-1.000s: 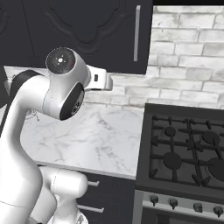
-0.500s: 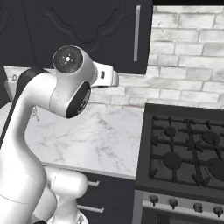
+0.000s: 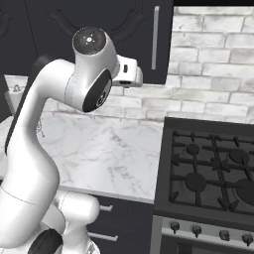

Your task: Open the cabinet, pick the kettle from the cabinet, and place it in the sink.

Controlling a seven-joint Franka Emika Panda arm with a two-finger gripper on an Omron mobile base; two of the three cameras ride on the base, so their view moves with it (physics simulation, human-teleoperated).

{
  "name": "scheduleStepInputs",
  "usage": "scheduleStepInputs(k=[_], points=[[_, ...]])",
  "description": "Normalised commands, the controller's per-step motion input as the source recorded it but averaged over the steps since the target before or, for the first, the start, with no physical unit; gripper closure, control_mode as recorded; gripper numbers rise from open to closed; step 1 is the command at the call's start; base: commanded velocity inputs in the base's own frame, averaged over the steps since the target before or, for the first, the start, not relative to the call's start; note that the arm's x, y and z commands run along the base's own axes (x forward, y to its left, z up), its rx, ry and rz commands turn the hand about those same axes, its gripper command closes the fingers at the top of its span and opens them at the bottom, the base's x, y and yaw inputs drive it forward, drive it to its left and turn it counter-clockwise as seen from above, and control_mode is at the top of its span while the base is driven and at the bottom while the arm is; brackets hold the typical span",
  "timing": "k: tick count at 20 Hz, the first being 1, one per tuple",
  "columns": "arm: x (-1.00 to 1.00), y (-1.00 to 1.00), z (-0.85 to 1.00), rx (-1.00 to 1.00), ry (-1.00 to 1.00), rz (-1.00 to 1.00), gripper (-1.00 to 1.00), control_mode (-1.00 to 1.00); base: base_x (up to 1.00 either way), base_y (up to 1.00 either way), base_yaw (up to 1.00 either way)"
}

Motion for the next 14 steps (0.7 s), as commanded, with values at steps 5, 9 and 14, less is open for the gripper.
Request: scheduleStepInputs(k=[5,9,14], points=[[0.16,-0.21,0.11,0.00,0.02,0.00,-1.00,-1.00,0.00,0.00,0.00],[0.19,-0.18,0.10,0.00,0.01,0.00,-1.00,-1.00,0.00,0.00,0.00],[0.18,-0.17,0.10,0.00,0.00,0.00,-1.00,-1.00,0.00,0.00,0.00]])
